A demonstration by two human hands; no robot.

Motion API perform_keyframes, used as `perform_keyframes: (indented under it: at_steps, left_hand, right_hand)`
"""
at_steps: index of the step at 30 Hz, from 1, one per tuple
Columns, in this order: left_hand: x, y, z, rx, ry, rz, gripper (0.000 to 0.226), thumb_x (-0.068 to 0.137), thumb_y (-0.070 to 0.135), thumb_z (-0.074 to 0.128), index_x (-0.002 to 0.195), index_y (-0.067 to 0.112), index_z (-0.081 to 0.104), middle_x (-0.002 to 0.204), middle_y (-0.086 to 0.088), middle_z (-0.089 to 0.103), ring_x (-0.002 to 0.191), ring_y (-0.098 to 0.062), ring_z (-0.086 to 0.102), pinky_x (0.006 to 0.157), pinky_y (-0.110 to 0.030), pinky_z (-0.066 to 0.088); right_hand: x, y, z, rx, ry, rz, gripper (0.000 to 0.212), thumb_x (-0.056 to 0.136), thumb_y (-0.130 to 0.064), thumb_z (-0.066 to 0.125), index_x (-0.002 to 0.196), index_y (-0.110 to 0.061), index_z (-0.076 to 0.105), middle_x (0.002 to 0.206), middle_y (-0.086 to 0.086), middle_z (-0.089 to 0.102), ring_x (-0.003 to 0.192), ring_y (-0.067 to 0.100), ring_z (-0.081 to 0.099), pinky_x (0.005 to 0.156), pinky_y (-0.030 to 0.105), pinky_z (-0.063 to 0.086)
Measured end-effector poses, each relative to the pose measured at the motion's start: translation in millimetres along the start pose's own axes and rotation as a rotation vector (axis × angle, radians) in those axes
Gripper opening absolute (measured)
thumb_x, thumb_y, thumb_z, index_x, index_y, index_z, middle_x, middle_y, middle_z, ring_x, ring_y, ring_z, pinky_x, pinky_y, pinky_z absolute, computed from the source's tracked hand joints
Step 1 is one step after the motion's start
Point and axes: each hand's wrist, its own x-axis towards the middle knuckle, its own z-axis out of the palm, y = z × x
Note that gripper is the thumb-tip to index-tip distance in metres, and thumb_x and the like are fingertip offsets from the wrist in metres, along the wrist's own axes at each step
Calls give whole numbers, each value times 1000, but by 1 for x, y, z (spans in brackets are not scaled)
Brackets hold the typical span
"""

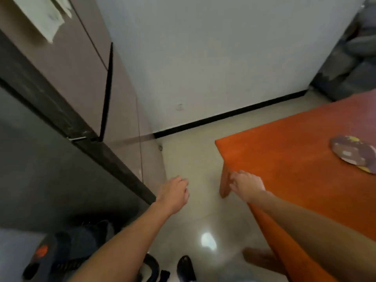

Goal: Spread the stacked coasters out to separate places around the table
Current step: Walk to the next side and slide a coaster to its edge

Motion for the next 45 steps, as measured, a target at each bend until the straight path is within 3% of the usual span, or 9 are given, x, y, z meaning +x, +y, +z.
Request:
perform_keyframes:
  at_steps: [7, 13, 22, 29, 35, 38, 40, 43, 45]
  left_hand:
    - [93, 42, 1, 56, -82, 316, 23, 89, 29, 47, 102, 16, 61, 104, -9, 63, 94, -32, 60, 74, -40, 48]
    - [160, 118, 6, 131, -153, 595, 20, 92, 28, 44, 97, 15, 57, 100, -7, 59, 92, -28, 58, 74, -41, 49]
    - [270, 199, 49, 203, -205, 744, 15, 92, 27, 45, 96, 17, 55, 99, -4, 54, 89, -22, 55, 71, -32, 43]
    - [318, 229, 106, 220, -134, 774, 38, 88, 27, 58, 123, 13, 57, 138, -18, 51, 131, -34, 43, 105, -47, 38]
    - [326, 213, 133, 232, -173, 848, 52, 98, 38, 28, 145, 16, 33, 154, -18, 30, 143, -32, 23, 117, -48, 22]
    - [329, 204, 141, 195, -209, 856, 57, 98, 46, 25, 150, 21, 21, 159, -13, 15, 147, -27, 7, 118, -45, 7]
    - [331, 202, 145, 202, -230, 854, 61, 97, 51, 25, 151, 23, 16, 161, -10, 8, 148, -25, 1, 118, -45, 4]
    - [333, 202, 147, 223, -239, 853, 64, 96, 52, 28, 151, 23, 13, 161, -11, 6, 148, -25, 0, 118, -45, 4]
    - [334, 201, 148, 233, -239, 857, 65, 95, 52, 29, 151, 23, 13, 161, -11, 6, 148, -26, 0, 117, -46, 5]
  right_hand:
    - [-31, 53, -2, 130, 35, 329, 30, 94, -37, 47, 118, -23, 57, 115, 3, 60, 102, 27, 62, 80, 41, 53]
    - [-48, 143, 0, 246, 96, 623, 30, 94, -37, 52, 120, -24, 58, 117, 0, 61, 102, 19, 61, 83, 34, 55]
    - [-5, 284, 0, 486, 155, 1023, 27, 92, -39, 57, 112, -21, 57, 108, 2, 63, 92, 18, 59, 80, 38, 55]
    - [22, 403, -23, 550, 344, 1212, 39, 92, -38, 56, 122, -14, 56, 119, 12, 63, 106, 34, 59, 82, 41, 50]
    - [46, 463, -29, 630, 303, 1354, 67, 79, -51, 67, 132, -15, 46, 135, 14, 46, 121, 34, 49, 98, 49, 46]
    - [52, 477, -28, 683, 304, 1425, 84, 70, -55, 72, 139, -19, 39, 140, 10, 41, 127, 32, 44, 103, 46, 44]
    - [54, 486, -28, 707, 326, 1472, 86, 67, -54, 79, 136, -19, 41, 137, 9, 45, 122, 31, 49, 98, 44, 47]
    - [60, 494, -29, 846, 372, 1551, 79, 64, -42, 87, 126, -17, 48, 123, 7, 58, 89, 24, 58, 58, 35, 50]
    - [63, 491, -28, 992, 434, 1594, 65, 68, -31, 87, 121, -13, 54, 116, 8, 63, 84, 25, 58, 47, 36, 48]
